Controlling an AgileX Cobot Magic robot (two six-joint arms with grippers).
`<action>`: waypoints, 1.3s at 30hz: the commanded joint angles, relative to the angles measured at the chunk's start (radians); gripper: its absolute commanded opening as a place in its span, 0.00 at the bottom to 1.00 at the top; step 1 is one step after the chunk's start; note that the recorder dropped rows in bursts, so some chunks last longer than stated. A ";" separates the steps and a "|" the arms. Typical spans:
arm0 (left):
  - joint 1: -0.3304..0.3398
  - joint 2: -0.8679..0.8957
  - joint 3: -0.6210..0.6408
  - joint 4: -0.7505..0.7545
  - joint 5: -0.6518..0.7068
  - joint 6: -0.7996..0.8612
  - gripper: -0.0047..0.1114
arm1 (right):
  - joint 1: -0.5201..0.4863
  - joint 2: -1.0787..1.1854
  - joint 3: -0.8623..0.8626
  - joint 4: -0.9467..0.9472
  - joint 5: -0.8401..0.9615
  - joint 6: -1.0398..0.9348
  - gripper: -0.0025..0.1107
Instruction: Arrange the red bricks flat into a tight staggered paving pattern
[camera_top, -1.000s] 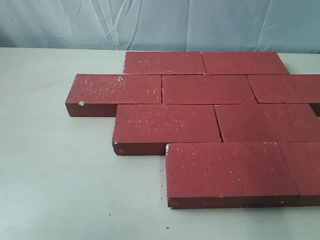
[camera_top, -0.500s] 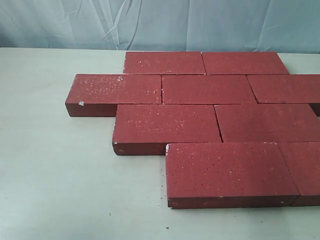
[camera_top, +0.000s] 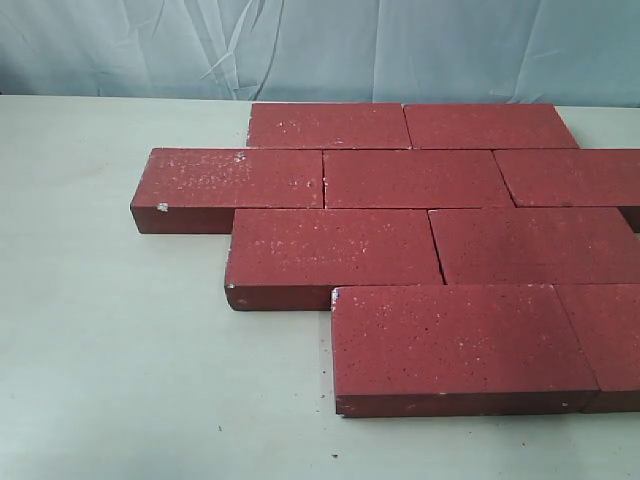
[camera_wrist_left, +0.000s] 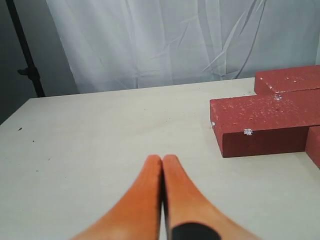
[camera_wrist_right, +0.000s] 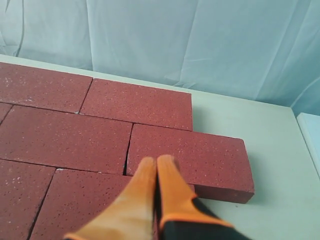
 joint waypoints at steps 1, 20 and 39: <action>0.002 -0.005 0.005 0.016 -0.001 0.000 0.04 | -0.005 -0.004 0.006 0.000 -0.010 -0.001 0.01; 0.002 -0.005 0.005 0.019 -0.001 0.000 0.04 | 0.038 0.007 0.006 -0.019 -0.005 -0.001 0.01; 0.002 -0.005 0.005 0.019 -0.001 0.000 0.04 | -0.009 -0.160 0.028 -0.064 -0.047 -0.008 0.01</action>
